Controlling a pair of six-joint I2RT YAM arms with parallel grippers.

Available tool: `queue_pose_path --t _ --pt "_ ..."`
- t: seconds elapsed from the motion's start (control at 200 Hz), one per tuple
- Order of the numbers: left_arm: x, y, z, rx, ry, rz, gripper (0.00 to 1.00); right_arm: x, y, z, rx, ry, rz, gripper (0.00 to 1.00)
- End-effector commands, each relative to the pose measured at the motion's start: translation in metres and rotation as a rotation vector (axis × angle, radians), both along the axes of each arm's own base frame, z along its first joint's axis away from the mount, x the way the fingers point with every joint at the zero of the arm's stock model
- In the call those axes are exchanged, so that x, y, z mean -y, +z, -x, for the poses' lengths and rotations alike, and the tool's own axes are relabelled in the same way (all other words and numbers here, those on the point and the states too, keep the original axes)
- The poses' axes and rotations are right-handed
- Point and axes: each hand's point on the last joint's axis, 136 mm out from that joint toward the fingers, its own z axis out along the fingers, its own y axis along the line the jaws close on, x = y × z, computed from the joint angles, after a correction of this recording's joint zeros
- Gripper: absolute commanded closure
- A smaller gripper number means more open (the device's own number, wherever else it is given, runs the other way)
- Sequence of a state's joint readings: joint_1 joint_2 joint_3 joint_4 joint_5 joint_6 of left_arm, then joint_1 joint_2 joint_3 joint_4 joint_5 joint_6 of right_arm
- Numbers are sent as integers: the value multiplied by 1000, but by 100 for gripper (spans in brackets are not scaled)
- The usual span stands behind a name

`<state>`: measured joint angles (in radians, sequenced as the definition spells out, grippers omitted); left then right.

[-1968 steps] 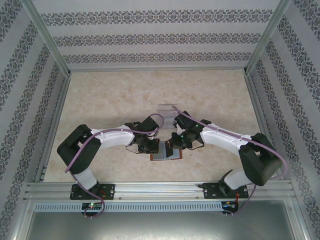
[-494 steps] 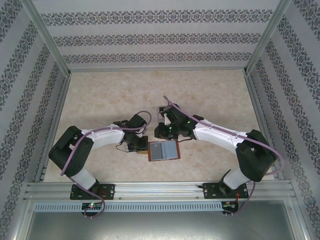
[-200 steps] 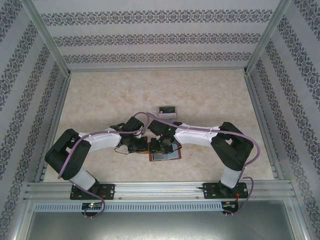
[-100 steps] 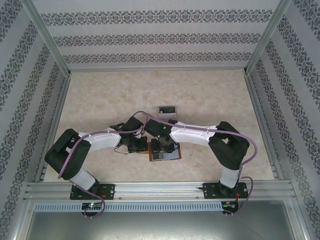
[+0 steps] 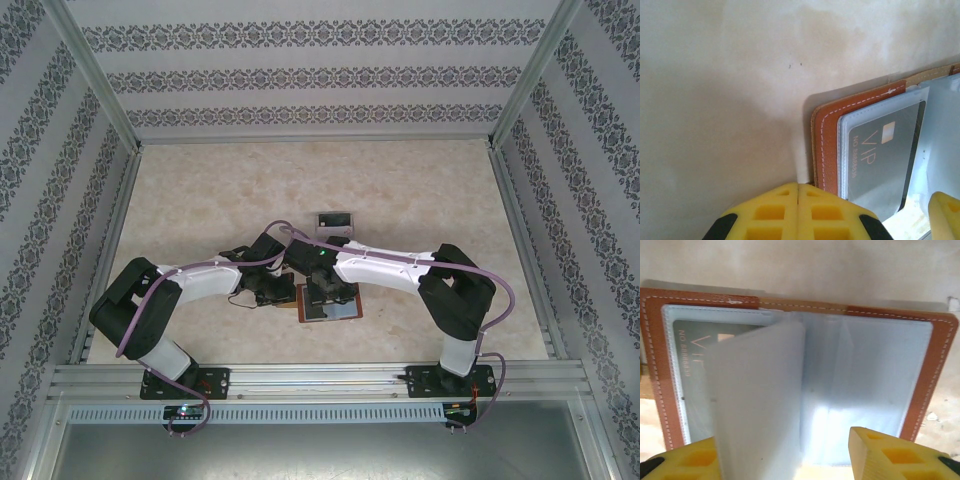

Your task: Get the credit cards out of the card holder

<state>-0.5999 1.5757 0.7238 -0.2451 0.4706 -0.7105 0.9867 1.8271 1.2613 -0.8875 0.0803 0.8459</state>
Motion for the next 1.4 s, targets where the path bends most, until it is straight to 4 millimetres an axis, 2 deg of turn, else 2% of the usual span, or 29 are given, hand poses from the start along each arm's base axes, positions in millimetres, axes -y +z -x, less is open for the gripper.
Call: queue_pose_path --t 0.0,0.14,0.34,0.51,0.734,1.134,1.214,1.394 --pt "-8 -9 7 -20 -10 -27 97 10 5 0 29 26 60 49" --pt "-8 -10 7 -22 -9 -27 97 15 9 0 37 22 53 59" --pt "-8 -10 7 -24 -11 -30 97 21 11 0 40 12 30 81" --pt "-9 -15 8 -37 -16 -45 97 30 8 1 34 2 38 89" --pt "-12 -21 12 -57 -26 -59 97 41 -5 4 11 -5 62 91" --pt "-10 -19 11 -56 -29 -54 96 58 -29 11 -23 -8 143 92" --pt "-9 -17 10 -53 -31 -52 96 61 -32 12 -30 -7 164 90" --pt "-8 -11 8 -42 -31 -45 96 66 -29 12 -27 -4 186 76"
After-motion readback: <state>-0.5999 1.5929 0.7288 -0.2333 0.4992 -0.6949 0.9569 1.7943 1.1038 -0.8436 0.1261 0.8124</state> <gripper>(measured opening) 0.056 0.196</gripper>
